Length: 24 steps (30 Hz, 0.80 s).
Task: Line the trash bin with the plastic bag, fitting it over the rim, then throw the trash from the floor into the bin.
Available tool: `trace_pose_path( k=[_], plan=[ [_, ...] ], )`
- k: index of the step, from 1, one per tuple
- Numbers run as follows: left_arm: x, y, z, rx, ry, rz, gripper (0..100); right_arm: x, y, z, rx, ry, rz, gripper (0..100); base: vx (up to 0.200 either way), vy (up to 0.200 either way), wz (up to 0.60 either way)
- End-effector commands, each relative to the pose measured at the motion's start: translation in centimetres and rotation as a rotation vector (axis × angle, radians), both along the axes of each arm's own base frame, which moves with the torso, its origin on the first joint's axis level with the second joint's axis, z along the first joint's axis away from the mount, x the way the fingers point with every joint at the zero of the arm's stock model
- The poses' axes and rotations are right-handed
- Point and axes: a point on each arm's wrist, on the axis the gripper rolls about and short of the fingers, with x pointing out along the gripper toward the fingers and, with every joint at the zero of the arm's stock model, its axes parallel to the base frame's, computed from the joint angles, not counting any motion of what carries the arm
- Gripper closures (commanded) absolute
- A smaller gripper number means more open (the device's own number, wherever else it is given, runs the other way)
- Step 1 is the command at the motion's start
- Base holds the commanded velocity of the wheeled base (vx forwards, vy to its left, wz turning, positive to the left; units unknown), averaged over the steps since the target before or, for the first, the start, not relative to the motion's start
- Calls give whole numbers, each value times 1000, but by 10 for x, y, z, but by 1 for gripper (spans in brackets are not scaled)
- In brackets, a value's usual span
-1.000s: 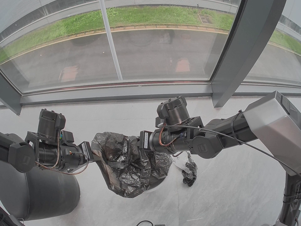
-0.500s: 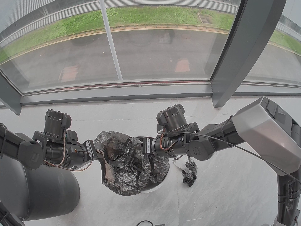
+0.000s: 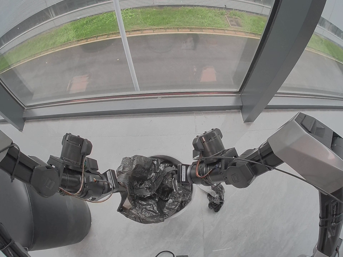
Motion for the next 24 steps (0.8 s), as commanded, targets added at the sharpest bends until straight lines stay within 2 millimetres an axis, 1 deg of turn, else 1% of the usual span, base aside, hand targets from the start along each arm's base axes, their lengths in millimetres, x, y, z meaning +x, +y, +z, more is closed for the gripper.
trace_pose_path(
  k=[1, 2, 3, 5, 6, 11, 13, 17, 24],
  plan=[
    [-5, 0, -8, 10, 38, -8, 100, -21, -21, 0, -12, -17, 12, 100, 0, 0, 0],
    [-5, 0, -9, 11, 39, -8, 100, -22, -21, 0, -12, -17, 12, 100, 0, 0, 0],
    [-8, 0, -11, 14, 51, -10, 100, -31, -26, -2, -12, -22, 18, 100, 0, 0, 0],
    [-9, 0, -12, 16, 57, -15, 100, -34, -28, -2, -10, -26, 19, 100, 0, 0, 0],
    [-13, -3, -15, 19, 68, -26, 100, -42, -33, -4, -13, -25, 22, 100, 0, 0, 0],
    [-18, -7, -17, 22, 75, -47, 100, -56, -44, -9, -29, -11, 23, 100, 0, 0, 0],
    [-17, -8, -17, 24, 74, -49, 100, -57, -45, -10, -31, -15, 26, 100, 0, 0, 0],
    [-11, -9, -28, 38, 103, -47, 100, -60, -49, -17, -28, -36, 27, 100, 0, 0, 0],
    [1, -4, -34, 32, 67, -11, 100, -57, -60, -23, -51, -29, -15, 100, 0, 0, 0]
  ],
)
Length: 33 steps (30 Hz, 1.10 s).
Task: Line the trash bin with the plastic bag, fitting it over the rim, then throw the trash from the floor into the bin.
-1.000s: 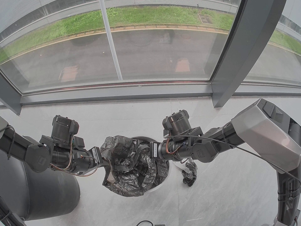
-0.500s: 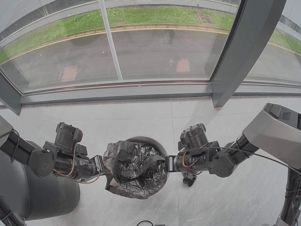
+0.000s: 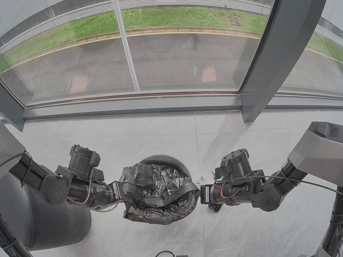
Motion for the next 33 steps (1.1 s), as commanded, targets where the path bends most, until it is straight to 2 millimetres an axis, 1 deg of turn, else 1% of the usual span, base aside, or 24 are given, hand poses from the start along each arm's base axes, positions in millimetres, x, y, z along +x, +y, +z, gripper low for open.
trace_pose_path(
  k=[1, 4, 9, 15, 24, 26, 33],
  plan=[
    [7, 5, -7, 4, 3, 27, 100, 1, -7, -3, -12, 8, -23, 100, 0, 0, 0],
    [9, 9, -8, 23, -16, 22, 100, 3, -10, -3, -13, 7, -33, 100, 0, 0, 0],
    [14, 17, -12, 119, -55, 36, 100, 5, -13, -2, -5, -2, -41, 100, 0, 0, 0],
    [25, 22, -15, 147, -75, 33, 100, 6, -12, -6, 1, -17, -40, 100, 0, 0, 0],
    [45, 17, -22, 157, -90, 29, 100, 9, -14, -5, -1, -36, -41, 100, 0, 0, 0],
    [53, 16, -24, 174, -100, 42, 100, 11, -15, -4, 3, -55, -52, 100, 0, 0, 0],
    [62, 14, -26, 204, -125, 34, 100, 12, -15, -8, -5, -61, -61, 100, 0, 0, 0]
  ],
)
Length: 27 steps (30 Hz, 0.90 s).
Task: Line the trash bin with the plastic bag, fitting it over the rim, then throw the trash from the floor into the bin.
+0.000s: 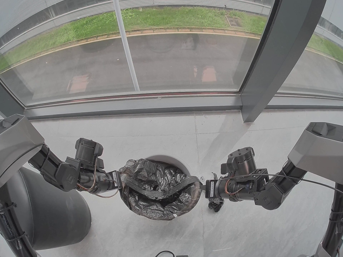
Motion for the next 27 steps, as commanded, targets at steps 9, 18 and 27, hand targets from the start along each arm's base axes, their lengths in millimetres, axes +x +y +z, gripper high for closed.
trace_pose_path(
  k=[9, 18, 27],
  plan=[
    [7, 1, -3, 4, -4, 8, 100, 10, 5, -4, 6, -13, -6, 100, 0, 0, 0],
    [13, 5, 2, -2, -29, 22, 100, 22, 12, 3, 30, -54, -10, 100, 0, 0, 0],
    [14, 6, 3, -5, -30, 27, 100, 20, 9, 6, 27, -58, -12, 100, 0, 0, 0]
  ],
)
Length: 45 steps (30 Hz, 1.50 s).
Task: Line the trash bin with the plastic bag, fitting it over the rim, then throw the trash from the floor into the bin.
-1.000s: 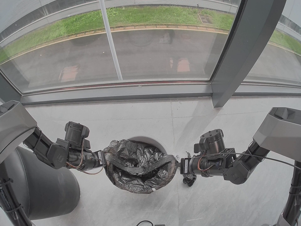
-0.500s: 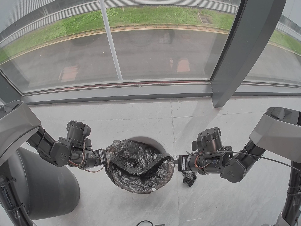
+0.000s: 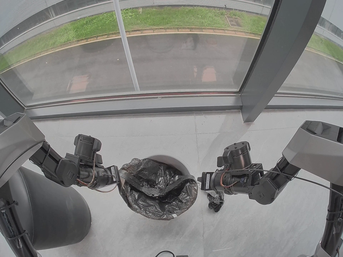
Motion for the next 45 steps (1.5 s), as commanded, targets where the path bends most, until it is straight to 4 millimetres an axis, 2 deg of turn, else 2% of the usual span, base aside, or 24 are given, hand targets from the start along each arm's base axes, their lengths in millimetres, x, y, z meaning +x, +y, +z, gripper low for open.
trace_pose_path(
  k=[1, 6, 7, 13, 17, 21, 24, 25, 26, 27, 28, 32, 38, 45],
  plan=[
    [0, 0, 1, -4, -2, 2, 100, -1, -1, 5, -4, -17, 10, 100, 0, 0, 0],
    [-1, 0, 3, -7, -8, 3, 100, -6, 2, 17, -26, -74, 55, 100, 0, 0, 0],
    [-1, 0, 3, -7, -8, 3, 100, -6, 2, 18, -25, -78, 56, 0, 0, 0, 0],
    [-2, 1, 5, -11, -9, 3, 100, -12, 13, 35, -36, -149, 74, 0, 0, 0, 0],
    [-6, 1, 11, -21, -19, -2, 100, -24, 26, 45, -95, -230, 165, 0, 0, 0, 0],
    [-7, 0, 14, -23, -27, -4, 100, -40, 55, 44, -228, -335, 256, 0, 0, 0, 0],
    [-8, 1, 14, -21, -25, -3, 100, -46, 74, 32, -309, -357, 316, 0, 0, 0, 0],
    [-8, 1, 14, -21, -25, -3, 100, -46, 74, 32, -309, -357, 316, 0, 0, 0, 0],
    [-8, 1, 14, -21, -25, -3, 100, -48, 88, 24, -356, -379, 343, 0, 0, 0, 0],
    [-8, 1, 14, -21, -25, -3, 100, -48, 88, 24, -356, -379, 343, 0, 0, 0, 0],
    [-9, 1, 14, -21, -25, -1, 100, -46, 102, 13, -405, -404, 338, 0, 0, 0, 0],
    [-10, 2, 18, -23, -33, -1, 100, -47, 123, -11, -515, -442, 334, 0, 0, 0, 0],
    [-11, 1, 19, -26, -38, -4, 100, -46, 143, -44, -610, -458, 321, 0, 0, 0, 0],
    [-11, 2, 18, -24, -34, -1, 100, -36, 156, -60, -652, -485, 272, 0, 0, 0, 0]
  ],
)
